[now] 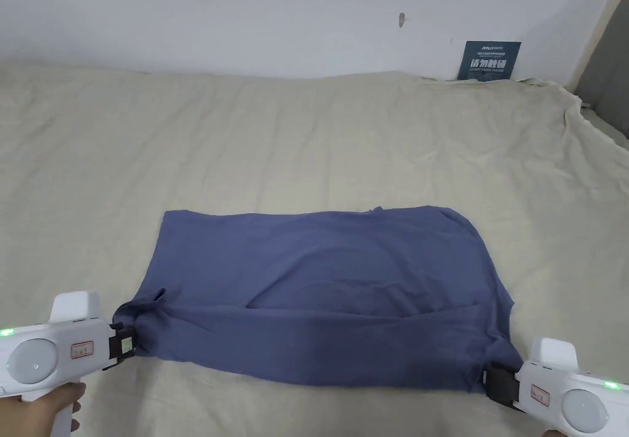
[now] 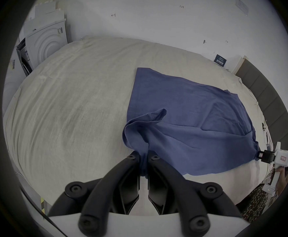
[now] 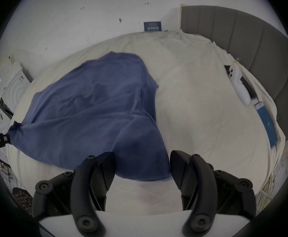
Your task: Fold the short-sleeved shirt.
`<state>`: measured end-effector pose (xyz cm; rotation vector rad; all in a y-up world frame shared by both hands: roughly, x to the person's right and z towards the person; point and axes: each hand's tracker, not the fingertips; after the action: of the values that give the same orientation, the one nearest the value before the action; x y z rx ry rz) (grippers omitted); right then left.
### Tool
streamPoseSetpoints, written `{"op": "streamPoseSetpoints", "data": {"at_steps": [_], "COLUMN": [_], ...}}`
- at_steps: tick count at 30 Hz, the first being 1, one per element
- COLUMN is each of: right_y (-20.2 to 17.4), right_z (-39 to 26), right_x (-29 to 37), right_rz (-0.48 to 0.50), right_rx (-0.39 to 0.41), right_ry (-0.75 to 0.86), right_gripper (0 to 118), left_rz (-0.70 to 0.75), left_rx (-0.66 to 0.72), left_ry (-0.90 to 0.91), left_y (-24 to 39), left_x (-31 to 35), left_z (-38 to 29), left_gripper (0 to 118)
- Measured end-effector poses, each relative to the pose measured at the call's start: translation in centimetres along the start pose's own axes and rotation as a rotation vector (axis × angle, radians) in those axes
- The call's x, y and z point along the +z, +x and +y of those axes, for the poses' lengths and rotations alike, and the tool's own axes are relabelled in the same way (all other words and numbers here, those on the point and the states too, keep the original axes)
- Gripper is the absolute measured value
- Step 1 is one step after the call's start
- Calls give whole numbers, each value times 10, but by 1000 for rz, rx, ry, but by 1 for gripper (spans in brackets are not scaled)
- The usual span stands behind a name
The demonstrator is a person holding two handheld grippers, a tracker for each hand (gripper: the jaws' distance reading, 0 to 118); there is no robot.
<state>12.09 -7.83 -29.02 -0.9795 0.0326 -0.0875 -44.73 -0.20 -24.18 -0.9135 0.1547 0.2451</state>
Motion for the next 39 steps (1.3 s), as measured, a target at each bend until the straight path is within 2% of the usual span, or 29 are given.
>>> {"op": "streamPoseSetpoints", "data": {"at_steps": [2,3,4,10,16,24,30,34,39], "right_y": [-1,-1,-2,0,20,31,34,28,15], "right_z": [0,1,0,-4,-18,-60,-82,-94,-90], "right_x": [-1,0,5,46,78,108,69,47,57], "right_rz": [15,30,41,79,106,107,47,33,-1], "right_rx": [4,-2,-5,-48,-41,-15,-20,-69,-26], "right_ry": [-8,-4,4,81,115,81,0,-38,-27], "right_gripper": [33,13,5,5,4,4,4,4,4], "left_rz": [2,5,7,18,5,0,28,65,91], "left_rx": [3,3,3,21,39,15,15,25,39], "left_ry": [-8,-11,-13,-23,-31,-66,-131,-165,-163], "left_y": [-1,-1,-1,-17,-30,-43,-44,-40,-34], "left_x": [-2,-2,-2,-10,2,34,12,-8,-3], "left_z": [-1,-3,-5,-13,-27,-71,-100,-108,-105], "left_gripper": [5,5,5,5,5,5,5,5,6]}}
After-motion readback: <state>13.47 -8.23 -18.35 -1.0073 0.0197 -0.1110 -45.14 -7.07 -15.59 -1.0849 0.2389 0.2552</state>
